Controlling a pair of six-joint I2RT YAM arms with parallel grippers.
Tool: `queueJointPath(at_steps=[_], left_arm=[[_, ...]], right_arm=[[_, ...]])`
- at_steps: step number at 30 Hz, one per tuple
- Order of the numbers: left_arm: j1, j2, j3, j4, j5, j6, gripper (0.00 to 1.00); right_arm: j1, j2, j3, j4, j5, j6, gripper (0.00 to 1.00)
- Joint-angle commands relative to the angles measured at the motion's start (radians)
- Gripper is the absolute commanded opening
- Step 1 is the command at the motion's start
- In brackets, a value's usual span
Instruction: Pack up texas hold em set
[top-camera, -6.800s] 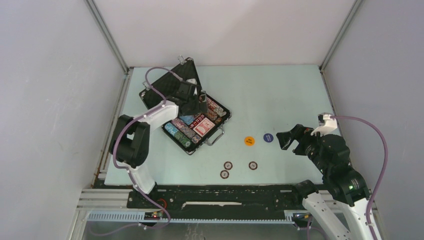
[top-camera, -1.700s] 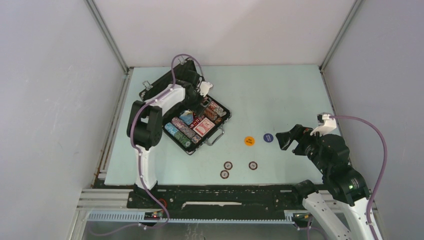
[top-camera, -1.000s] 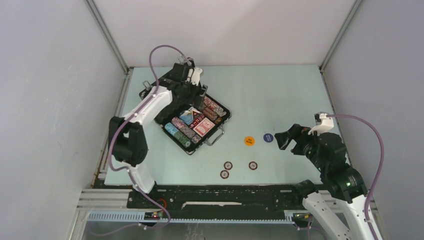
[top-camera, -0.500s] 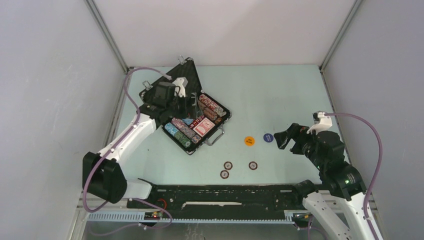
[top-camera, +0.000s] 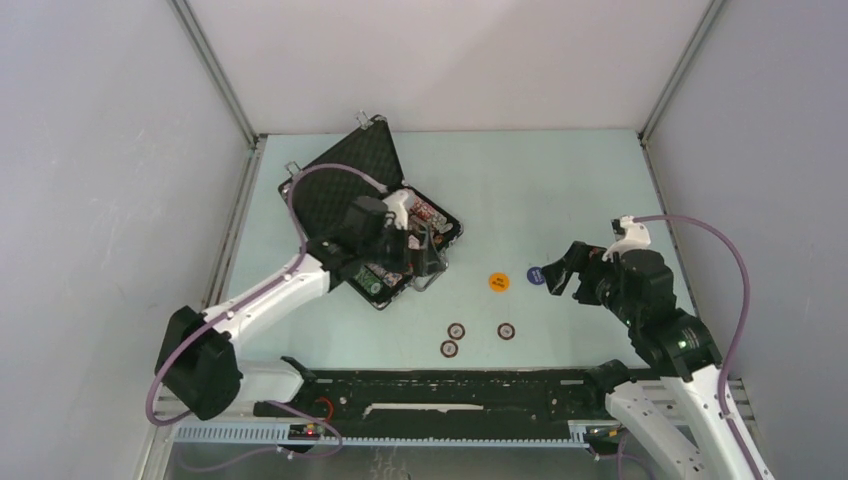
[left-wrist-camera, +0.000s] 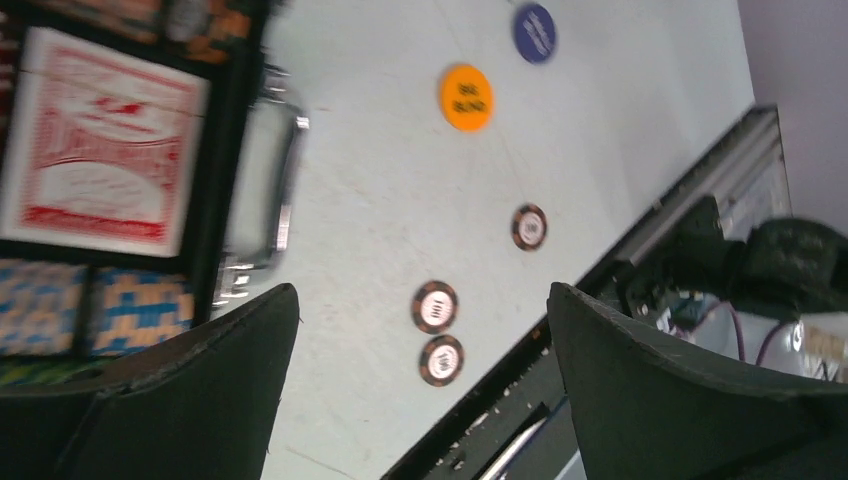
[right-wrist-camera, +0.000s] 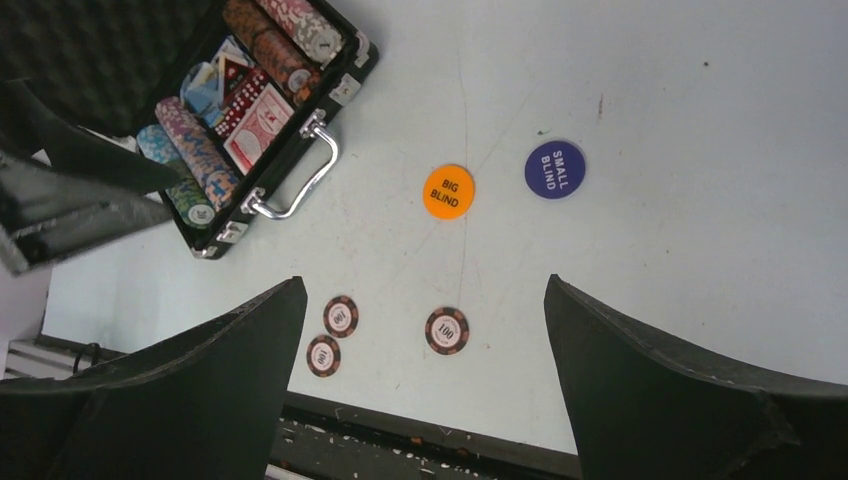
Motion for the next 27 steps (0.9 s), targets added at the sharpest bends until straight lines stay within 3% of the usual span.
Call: queueJointPath(at_steps=[1, 6, 11, 17, 27], left_arm=[[-0.128, 0.040, 0.010, 0.084, -0.042, -0.039, 1.00], [-0.283, 0.271, 0.200, 0.021, -0.199, 0.067, 1.00], [-0.381, 0.565, 0.514, -0.120, -0.387, 0.169, 0.94], [-0.432, 0.788, 0.774, -0.206, -0.440, 0.221, 0.95], [-0.460, 0.969, 0.973, -0.338, -0.443, 0.214, 0.97]], right_arm=[[0.007, 0.059, 0.019, 0.018, -0.031, -0.020, 0.99], [0.008, 0.042, 0.045, -0.005, 0.023, -0.016, 0.99], [0.008, -0.036, 0.071, -0.029, 0.068, 0.005, 0.99], [0.008, -0.113, 0.074, -0.057, 0.109, 0.009, 0.99], [0.007, -0.121, 0.063, -0.049, 0.101, -0.002, 0.99]])
